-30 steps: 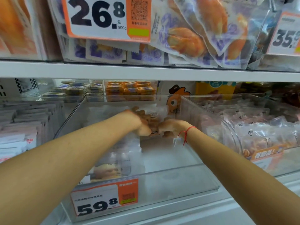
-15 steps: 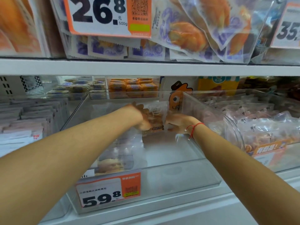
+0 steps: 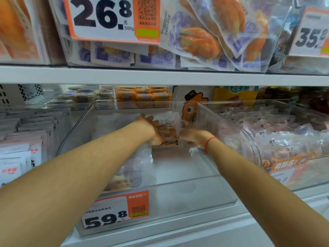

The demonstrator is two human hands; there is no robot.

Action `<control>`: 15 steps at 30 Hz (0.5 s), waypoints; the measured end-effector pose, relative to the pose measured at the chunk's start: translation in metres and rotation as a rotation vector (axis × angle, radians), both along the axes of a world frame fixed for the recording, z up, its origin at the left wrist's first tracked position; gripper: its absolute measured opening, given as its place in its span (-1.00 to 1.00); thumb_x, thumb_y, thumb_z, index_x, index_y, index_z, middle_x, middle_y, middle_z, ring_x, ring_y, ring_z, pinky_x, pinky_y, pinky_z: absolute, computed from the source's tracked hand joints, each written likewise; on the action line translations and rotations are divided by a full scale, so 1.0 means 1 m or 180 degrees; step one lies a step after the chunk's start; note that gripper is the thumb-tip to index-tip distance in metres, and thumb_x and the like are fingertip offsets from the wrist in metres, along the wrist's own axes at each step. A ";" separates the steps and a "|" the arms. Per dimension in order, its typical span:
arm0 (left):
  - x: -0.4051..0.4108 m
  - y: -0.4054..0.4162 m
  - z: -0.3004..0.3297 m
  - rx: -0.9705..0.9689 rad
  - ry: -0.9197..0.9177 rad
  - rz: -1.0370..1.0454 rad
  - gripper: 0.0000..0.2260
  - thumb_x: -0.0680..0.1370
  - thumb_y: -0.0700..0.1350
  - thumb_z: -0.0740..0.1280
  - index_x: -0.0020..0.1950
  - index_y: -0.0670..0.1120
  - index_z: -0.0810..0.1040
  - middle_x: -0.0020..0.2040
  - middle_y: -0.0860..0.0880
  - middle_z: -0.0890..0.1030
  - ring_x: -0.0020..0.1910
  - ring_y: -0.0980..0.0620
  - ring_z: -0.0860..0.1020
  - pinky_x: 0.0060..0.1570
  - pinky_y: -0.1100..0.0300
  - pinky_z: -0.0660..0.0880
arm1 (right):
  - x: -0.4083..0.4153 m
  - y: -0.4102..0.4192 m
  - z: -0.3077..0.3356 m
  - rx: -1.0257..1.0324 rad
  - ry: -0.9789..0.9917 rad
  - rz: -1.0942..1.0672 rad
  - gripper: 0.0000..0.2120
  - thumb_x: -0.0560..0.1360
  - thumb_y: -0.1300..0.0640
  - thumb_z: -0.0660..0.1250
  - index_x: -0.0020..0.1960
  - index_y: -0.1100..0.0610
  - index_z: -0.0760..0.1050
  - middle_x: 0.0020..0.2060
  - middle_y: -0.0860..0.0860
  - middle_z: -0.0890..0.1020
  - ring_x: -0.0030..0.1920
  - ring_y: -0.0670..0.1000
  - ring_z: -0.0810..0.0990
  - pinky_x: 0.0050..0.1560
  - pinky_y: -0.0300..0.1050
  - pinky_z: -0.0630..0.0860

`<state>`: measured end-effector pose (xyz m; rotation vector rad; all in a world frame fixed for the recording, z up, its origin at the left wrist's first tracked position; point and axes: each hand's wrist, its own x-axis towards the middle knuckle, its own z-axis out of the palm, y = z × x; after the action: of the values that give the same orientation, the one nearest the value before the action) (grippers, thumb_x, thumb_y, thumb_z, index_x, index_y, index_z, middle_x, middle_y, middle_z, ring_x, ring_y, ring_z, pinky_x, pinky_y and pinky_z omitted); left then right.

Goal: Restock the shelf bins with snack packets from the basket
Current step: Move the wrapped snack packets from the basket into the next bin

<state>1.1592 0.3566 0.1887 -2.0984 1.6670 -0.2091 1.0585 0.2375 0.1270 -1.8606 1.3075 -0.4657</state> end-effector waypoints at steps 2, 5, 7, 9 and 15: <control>0.001 -0.002 0.000 0.0021 0.0006 0.0016 -0.50 0.65 0.13 -0.06 0.56 0.08 -0.11 0.56 0.02 0.00 0.52 -0.07 -0.02 0.45 0.08 -0.03 | 0.004 0.009 0.013 -0.1010 0.0054 -0.0265 -0.34 0.46 0.12 0.37 0.46 0.18 0.14 0.32 0.08 0.42 0.26 0.16 0.46 0.23 0.04 0.47; 0.003 -0.004 -0.004 0.0087 0.0029 -0.0032 -0.49 0.64 0.16 -0.07 0.55 0.11 -0.12 0.56 0.04 0.01 0.53 -0.06 -0.03 0.46 0.05 -0.05 | 0.004 0.022 0.020 -0.1713 0.0376 -0.0137 -0.85 0.46 0.15 0.32 0.01 0.14 0.46 -0.03 0.08 0.59 -0.04 0.13 0.60 -0.03 -0.02 0.57; 0.005 -0.008 -0.005 0.0055 -0.0007 -0.0071 -0.50 0.64 0.14 -0.05 0.56 0.10 -0.08 0.55 0.02 0.06 0.52 -0.07 0.02 0.46 0.03 -0.01 | 0.003 0.024 0.013 -0.1352 0.1123 0.0419 -0.87 0.50 0.09 0.27 -0.17 0.12 0.48 -0.15 0.06 0.59 -0.12 0.11 0.59 -0.12 -0.09 0.55; 0.004 -0.009 -0.005 0.0210 -0.0131 -0.0182 -0.54 0.64 0.04 -0.02 0.55 0.06 0.05 0.52 -0.03 0.18 0.47 -0.08 0.14 0.42 0.00 0.11 | 0.006 0.027 0.009 -0.1303 0.1607 0.0957 -0.81 0.54 0.07 0.19 0.06 0.09 0.52 -0.04 0.06 0.56 -0.06 0.11 0.54 -0.06 -0.10 0.48; -0.001 -0.011 -0.005 0.0331 -0.0380 -0.0425 -0.60 0.64 -0.03 -0.05 0.49 0.01 0.20 0.43 -0.08 0.31 0.40 -0.06 0.25 0.39 0.05 0.12 | 0.007 0.022 0.003 -0.1365 0.2003 0.1247 -0.59 0.47 0.21 0.17 0.24 -0.14 0.45 0.24 0.07 0.46 0.16 0.14 0.47 0.20 -0.02 0.48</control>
<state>1.1580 0.3452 0.1833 -1.8641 1.7100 -0.2779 1.0654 0.2592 0.1298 -2.6978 1.2321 0.0750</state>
